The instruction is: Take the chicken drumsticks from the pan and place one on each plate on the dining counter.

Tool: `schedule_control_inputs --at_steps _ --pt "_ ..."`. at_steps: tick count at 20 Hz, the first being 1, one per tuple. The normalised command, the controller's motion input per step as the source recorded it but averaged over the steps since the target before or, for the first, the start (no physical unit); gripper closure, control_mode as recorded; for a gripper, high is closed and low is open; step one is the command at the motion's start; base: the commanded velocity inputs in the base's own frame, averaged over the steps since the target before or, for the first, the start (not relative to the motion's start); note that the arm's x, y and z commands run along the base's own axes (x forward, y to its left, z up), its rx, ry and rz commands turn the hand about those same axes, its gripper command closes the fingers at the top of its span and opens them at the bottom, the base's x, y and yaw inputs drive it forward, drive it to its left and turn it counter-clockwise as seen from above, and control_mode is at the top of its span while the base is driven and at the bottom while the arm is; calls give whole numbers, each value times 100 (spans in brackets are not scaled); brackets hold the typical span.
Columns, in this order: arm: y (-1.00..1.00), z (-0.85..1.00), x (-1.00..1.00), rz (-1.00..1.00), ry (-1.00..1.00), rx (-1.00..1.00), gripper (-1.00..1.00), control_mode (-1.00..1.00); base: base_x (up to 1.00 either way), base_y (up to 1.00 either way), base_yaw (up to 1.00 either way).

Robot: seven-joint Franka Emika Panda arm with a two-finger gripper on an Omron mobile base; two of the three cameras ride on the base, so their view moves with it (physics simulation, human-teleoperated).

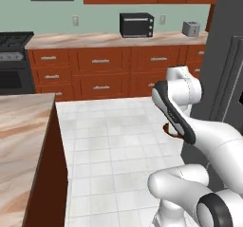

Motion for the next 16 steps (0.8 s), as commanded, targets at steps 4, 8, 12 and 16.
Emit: schedule_control_inputs --at_steps 4,8,12,16 --pt "0 0 0 0 0 0 100 100 -100 41 2" --pt "0 0 0 0 0 0 100 100 -100 53 4" --pt "0 0 0 0 0 0 100 100 -93 53 5" --pt "0 0 0 0 0 0 100 100 -96 36 7"
